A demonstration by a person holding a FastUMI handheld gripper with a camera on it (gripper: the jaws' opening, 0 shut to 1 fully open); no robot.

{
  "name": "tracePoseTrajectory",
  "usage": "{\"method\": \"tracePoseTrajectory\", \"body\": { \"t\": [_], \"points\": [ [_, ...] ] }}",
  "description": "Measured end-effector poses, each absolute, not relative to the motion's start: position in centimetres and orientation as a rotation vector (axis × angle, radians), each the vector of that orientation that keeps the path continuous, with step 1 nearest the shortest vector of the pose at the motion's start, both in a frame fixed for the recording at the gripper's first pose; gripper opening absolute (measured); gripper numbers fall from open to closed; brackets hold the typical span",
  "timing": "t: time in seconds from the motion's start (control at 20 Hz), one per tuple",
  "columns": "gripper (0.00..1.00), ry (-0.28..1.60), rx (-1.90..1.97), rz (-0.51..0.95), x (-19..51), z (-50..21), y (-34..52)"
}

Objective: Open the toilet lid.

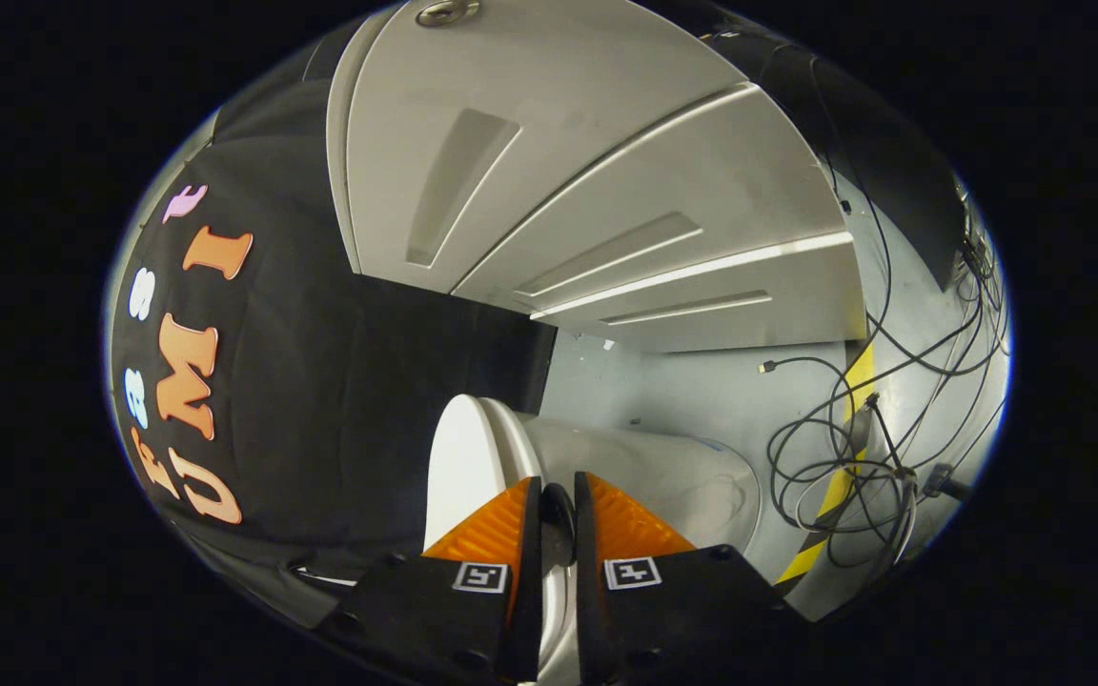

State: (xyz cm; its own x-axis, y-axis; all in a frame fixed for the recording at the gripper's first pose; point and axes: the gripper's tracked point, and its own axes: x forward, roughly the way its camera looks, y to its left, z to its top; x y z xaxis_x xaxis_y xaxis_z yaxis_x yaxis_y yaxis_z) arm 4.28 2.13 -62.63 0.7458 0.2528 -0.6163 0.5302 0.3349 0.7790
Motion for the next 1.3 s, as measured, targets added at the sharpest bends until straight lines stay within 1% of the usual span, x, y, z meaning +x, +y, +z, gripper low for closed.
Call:
{"method": "tracePoseTrajectory", "body": {
  "t": [0.05, 0.1, 0.55, 0.9, 1.3],
  "points": [
    [0.12, 0.759, 1.252, -0.211, 4.4, -62.6, 2.3],
    [0.12, 0.759, 1.240, -0.218, 4.1, -62.2, 2.2],
    [0.12, 0.697, 1.151, -0.174, 5.3, -55.4, 3.5],
    [0.12, 0.552, 1.023, -0.177, 7.8, -49.0, 4.9],
    [0.12, 0.452, 0.864, -0.117, 8.5, -40.1, 9.1]
  ]
}}
